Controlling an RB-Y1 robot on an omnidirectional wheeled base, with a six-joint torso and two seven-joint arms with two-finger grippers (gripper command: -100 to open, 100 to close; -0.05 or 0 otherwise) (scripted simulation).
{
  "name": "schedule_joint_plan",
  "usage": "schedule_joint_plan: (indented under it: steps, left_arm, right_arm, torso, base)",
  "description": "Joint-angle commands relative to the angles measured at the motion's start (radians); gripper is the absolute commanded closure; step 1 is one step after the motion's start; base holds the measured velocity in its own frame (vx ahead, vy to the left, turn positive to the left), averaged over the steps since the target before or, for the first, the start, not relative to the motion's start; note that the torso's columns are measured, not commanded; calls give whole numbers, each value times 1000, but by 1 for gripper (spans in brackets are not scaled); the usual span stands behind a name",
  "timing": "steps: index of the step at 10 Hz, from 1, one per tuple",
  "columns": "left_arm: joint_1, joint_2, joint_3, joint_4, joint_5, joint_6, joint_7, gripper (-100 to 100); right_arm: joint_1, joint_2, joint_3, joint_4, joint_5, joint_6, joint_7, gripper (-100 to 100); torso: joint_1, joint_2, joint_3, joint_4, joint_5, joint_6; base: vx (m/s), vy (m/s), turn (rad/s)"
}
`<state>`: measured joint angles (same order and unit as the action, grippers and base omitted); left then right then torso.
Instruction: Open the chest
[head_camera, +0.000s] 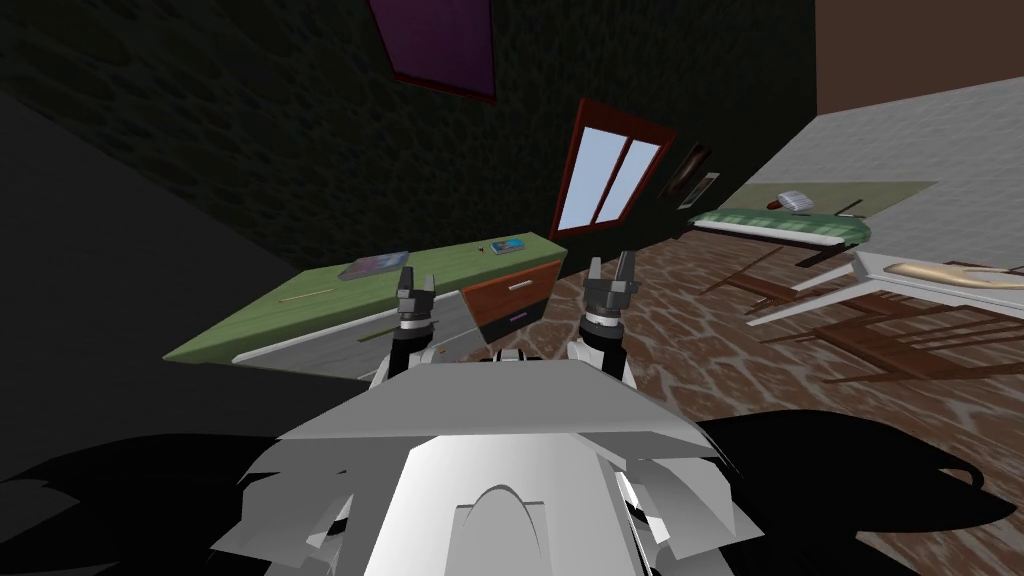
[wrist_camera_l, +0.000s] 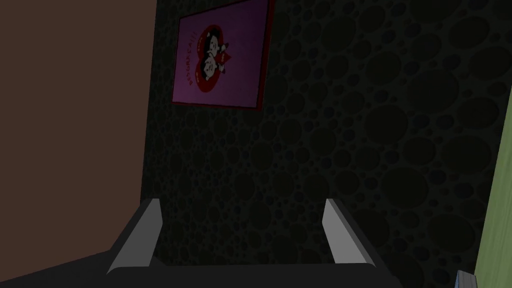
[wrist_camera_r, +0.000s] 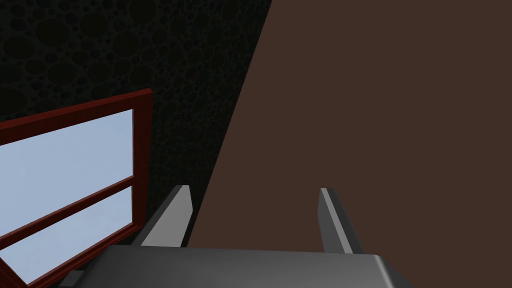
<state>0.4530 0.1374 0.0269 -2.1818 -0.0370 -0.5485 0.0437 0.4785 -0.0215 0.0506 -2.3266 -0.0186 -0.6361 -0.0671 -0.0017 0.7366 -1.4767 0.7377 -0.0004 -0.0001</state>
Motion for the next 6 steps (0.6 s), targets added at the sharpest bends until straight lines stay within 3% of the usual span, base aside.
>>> schedule_joint_plan:
  steps: [1,6]
  left_arm:
    - [-13,17,15,69,8,16,-5,-100]
    - [-37,22,39,195,19,28,-11,-100]
  right_arm:
    - [0,0,0,0,0,0,0,0]
    - [0,0,0,0,0,0,0,0]
  torso:
    - [-2,0,0,0,-1,0]
    - [3,3,2,1,1,0]
  base:
    - [77,-211,41]
    - [68,-130,39]
